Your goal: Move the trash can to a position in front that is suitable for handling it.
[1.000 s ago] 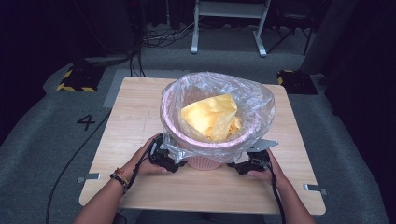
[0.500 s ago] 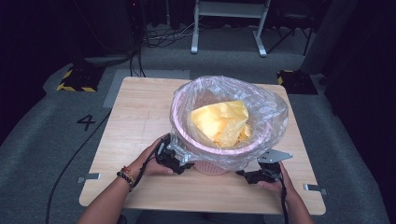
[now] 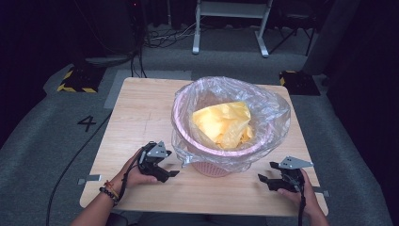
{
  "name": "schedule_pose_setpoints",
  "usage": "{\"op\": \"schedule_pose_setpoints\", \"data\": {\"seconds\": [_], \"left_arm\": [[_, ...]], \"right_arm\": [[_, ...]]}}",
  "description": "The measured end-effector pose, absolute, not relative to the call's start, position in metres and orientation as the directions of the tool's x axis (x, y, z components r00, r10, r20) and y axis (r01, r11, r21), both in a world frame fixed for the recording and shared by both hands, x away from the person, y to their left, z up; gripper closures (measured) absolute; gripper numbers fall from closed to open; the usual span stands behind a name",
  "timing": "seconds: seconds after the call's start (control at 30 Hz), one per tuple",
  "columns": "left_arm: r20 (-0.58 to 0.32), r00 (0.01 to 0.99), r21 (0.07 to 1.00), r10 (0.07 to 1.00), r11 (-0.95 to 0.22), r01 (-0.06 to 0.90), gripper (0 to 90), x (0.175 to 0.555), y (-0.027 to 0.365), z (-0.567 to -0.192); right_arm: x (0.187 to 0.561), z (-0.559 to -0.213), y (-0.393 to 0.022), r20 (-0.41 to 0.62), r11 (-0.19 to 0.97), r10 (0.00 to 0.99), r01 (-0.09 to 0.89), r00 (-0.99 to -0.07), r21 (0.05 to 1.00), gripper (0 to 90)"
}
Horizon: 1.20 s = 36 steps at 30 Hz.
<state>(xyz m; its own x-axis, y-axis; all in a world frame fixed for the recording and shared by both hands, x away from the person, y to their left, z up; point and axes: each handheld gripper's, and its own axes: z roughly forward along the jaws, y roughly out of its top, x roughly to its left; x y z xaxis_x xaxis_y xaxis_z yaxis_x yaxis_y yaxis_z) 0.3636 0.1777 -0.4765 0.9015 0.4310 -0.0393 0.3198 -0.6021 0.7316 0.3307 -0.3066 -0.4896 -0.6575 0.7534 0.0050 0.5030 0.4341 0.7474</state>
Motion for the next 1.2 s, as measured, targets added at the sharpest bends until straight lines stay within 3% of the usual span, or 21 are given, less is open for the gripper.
{"op": "schedule_pose_setpoints", "data": {"seconds": [0.23, 0.47, 1.2], "left_arm": [[-0.011, 0.869, 0.723, 0.494, -0.597, 0.348, 18.4, 0.352, 0.19, -0.485], [-0.005, 0.855, 0.686, 0.519, -0.62, 0.381, 16.7, 0.348, 0.196, -0.498], [-0.008, 0.851, 0.714, 0.524, -0.593, 0.372, 16.2, 0.34, 0.201, -0.504]], "right_arm": [[0.331, -0.496, -0.309, -0.05, 0.469, 0.767, 0.506, -0.639, 0.724, 25.0], [0.334, -0.501, -0.312, -0.018, 0.443, 0.772, 0.518, -0.635, 0.732, 22.1], [0.342, -0.503, -0.313, -0.006, 0.424, 0.78, 0.521, -0.626, 0.741, 17.4]]}}
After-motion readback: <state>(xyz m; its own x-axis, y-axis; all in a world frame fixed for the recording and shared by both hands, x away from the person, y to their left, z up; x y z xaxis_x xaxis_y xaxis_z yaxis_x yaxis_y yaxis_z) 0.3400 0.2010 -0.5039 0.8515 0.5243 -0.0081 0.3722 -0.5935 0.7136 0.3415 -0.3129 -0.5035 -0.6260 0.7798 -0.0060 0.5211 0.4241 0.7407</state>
